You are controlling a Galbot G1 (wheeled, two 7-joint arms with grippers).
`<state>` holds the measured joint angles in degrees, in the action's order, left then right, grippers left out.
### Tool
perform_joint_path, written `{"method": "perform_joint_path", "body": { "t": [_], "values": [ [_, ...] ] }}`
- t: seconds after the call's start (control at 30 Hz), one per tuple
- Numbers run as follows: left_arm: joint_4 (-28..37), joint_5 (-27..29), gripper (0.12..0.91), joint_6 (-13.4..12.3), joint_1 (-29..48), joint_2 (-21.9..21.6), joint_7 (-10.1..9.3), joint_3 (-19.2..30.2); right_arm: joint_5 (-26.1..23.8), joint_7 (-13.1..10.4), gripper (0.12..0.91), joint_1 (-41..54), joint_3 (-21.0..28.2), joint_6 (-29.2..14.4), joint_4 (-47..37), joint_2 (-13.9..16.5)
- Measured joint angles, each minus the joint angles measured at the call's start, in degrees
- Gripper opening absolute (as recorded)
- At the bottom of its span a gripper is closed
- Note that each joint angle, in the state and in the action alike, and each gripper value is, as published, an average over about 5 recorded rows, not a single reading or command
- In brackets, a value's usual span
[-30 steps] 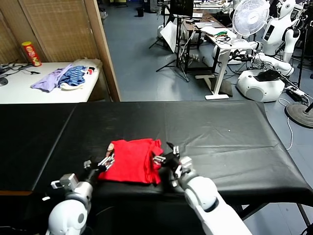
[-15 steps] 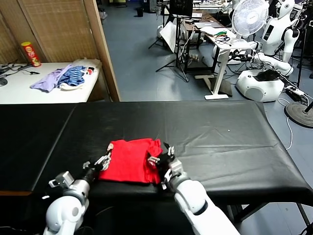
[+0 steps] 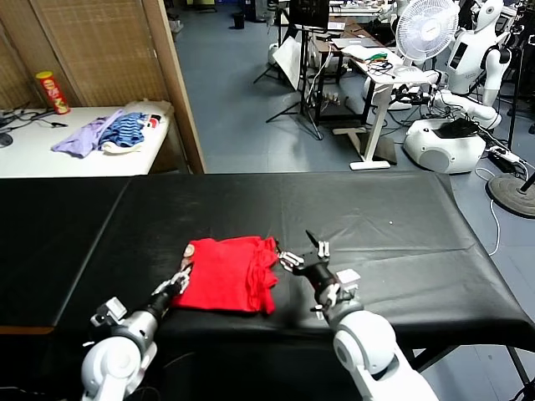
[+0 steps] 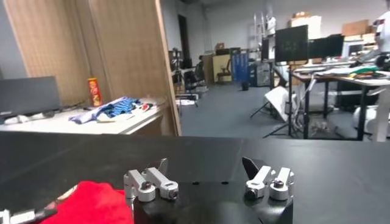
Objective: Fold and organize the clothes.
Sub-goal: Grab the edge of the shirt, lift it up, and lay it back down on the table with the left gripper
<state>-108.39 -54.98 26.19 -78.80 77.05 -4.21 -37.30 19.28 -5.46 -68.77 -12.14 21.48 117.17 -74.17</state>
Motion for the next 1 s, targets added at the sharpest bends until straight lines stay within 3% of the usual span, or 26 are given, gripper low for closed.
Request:
{"method": "perform_joint_path", "body": {
  "t": [0.1, 0.27, 0.5, 0.77, 0.9, 1.0],
  "values": [
    [-0.14, 3.10, 0.175, -0.82, -0.21, 0.30, -0.16, 0.38, -1.05, -1.15, 0.798, -1.25, -1.26, 0.92, 1.14, -0.22],
    [-2.09, 14.24, 0.152, -4.07, -1.30, 0.61, -0.32, 1.38, -4.61, -4.90, 0.798, -3.17, -3.11, 5.51, 2.59, -0.78],
    [-4.69, 42.95, 0.146, -8.08, -2.49, -1.72, -0.01, 0.81, -9.19, -5.31, 0.798, -5.44, -4.48, 7.47, 3.49, -0.96],
    [-7.30, 70.99, 0.146, -13.13, -3.19, -9.06, 1.38, -4.18, -9.82, -5.45, 0.798, -5.48, -4.41, 7.82, 3.62, -1.28],
    [-10.04, 77.43, 0.146, -12.56, -4.07, -11.69, 2.67, -6.05, -9.86, -5.44, 0.798, -5.62, -4.04, 8.06, 3.70, -1.84],
    [-12.40, 75.93, 0.146, -10.36, -4.76, -11.77, 3.21, -5.20, -9.97, -5.34, 0.798, -6.20, -3.94, 8.15, 4.13, -2.15]
  ]
}}
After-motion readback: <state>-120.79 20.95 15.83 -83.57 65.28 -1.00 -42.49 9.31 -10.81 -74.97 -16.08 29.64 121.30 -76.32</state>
